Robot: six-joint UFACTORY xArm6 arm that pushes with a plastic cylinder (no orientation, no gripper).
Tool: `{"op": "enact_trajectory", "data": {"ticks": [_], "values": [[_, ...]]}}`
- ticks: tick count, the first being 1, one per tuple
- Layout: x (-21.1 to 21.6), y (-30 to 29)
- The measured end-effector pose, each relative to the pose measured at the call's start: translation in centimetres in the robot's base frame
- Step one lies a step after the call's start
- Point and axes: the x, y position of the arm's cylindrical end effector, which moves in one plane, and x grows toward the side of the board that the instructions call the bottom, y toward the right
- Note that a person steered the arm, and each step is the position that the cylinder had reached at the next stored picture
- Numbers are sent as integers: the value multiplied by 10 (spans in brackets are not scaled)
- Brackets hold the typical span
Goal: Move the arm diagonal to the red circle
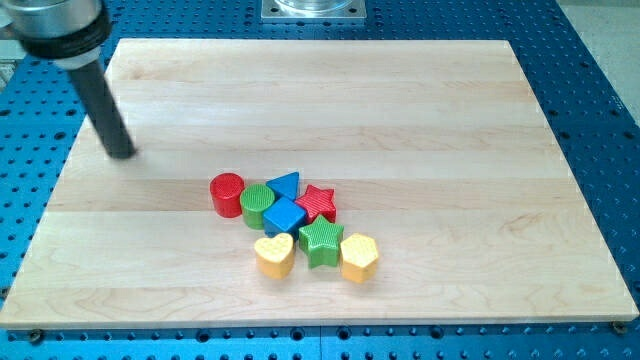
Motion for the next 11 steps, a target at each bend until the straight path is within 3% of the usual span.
{"op": "enact_trajectory", "data": {"ticks": [1,5,6,9,10,11], "values": [[47,-13],[52,-15],[72,-17],[95,52],[96,100],[72,128]]}}
